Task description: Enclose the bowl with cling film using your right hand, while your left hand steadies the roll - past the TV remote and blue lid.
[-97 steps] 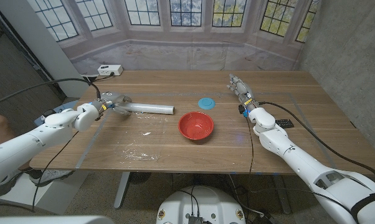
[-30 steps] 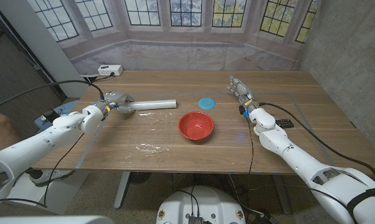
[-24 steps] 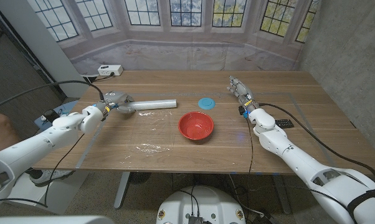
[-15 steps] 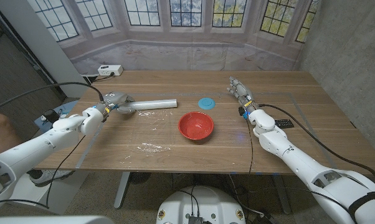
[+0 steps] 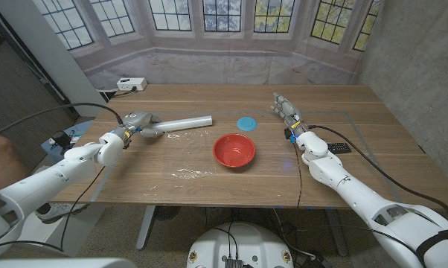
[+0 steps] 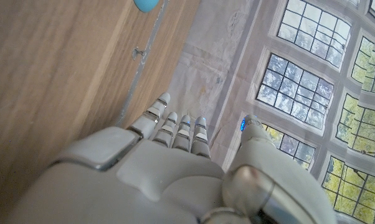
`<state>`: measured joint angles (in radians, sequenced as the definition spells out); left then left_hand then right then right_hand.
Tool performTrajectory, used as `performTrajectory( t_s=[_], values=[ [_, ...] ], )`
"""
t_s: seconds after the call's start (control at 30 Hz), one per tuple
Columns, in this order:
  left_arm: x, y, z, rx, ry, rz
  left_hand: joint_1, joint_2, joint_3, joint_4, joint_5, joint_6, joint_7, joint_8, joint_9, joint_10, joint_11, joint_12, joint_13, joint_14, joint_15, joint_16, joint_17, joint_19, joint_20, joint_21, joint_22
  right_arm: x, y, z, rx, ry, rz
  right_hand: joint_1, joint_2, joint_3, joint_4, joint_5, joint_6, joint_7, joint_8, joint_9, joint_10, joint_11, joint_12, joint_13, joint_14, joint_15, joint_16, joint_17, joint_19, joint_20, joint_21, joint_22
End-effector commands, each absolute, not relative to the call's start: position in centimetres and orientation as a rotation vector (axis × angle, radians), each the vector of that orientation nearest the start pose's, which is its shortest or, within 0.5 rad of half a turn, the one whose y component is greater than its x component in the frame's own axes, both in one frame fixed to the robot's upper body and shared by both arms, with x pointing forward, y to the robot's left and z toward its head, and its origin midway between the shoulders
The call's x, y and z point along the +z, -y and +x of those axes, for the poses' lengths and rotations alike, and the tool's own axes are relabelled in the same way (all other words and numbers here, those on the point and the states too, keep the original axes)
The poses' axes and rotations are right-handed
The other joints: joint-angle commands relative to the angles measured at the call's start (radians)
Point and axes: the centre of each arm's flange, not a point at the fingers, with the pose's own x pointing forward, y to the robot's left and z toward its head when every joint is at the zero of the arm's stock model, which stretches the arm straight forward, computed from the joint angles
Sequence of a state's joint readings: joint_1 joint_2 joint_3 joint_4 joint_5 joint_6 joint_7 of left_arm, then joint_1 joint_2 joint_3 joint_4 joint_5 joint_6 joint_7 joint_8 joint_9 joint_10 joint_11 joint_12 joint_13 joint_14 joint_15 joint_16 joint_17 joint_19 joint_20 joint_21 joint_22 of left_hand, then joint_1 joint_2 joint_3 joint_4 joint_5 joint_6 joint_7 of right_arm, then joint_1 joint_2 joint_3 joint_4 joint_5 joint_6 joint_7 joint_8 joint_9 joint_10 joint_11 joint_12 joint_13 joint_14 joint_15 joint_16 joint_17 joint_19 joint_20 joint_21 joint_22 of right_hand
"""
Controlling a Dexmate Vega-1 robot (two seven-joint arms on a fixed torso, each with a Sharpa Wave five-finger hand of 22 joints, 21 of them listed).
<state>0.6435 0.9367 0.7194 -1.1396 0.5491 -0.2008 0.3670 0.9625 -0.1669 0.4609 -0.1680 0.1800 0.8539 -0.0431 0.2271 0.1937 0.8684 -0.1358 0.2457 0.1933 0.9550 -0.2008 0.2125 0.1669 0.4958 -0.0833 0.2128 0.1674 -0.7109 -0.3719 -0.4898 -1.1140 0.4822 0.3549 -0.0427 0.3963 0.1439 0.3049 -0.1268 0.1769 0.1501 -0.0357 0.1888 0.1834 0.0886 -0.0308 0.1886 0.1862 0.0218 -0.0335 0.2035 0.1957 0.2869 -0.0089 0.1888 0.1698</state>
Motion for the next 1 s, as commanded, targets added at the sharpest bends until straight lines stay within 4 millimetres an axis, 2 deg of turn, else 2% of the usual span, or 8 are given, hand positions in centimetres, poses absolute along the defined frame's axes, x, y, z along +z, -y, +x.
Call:
performTrajectory(
  t_s=[0.03,1.0],
  values=[
    [-4.2,-42.0,65.2,0.206,0.573,1.542,0.164,0.148,0.003,-0.001,-0.003,0.012,-0.001,0.005,0.002,0.011,0.003,0.001,0.005,0.011,-0.002,-0.004,0.001,0.015,-0.003,0.005,0.001,-3.1,22.0,68.5,0.202,0.594,-0.050,0.011,0.005,-0.002,-0.006,0.003,0.006,0.003,0.005,0.003,0.006,-0.001,0.006,0.003,0.005,-0.036,0.005,0.001,0.000,0.005,0.006,0.003],
    [-3.5,-41.5,63.9,0.265,0.666,1.467,0.186,0.159,0.002,0.002,0.001,0.051,-0.010,0.006,0.003,0.033,-0.005,-0.003,0.008,0.037,-0.008,-0.011,0.000,0.032,-0.010,-0.002,0.001,-3.4,22.0,68.7,0.205,0.591,-0.042,0.010,0.007,-0.003,-0.003,0.003,0.009,0.003,0.005,0.003,0.007,-0.001,0.006,0.003,0.005,-0.036,0.005,0.002,0.001,0.006,0.006,0.003]
  ],
)
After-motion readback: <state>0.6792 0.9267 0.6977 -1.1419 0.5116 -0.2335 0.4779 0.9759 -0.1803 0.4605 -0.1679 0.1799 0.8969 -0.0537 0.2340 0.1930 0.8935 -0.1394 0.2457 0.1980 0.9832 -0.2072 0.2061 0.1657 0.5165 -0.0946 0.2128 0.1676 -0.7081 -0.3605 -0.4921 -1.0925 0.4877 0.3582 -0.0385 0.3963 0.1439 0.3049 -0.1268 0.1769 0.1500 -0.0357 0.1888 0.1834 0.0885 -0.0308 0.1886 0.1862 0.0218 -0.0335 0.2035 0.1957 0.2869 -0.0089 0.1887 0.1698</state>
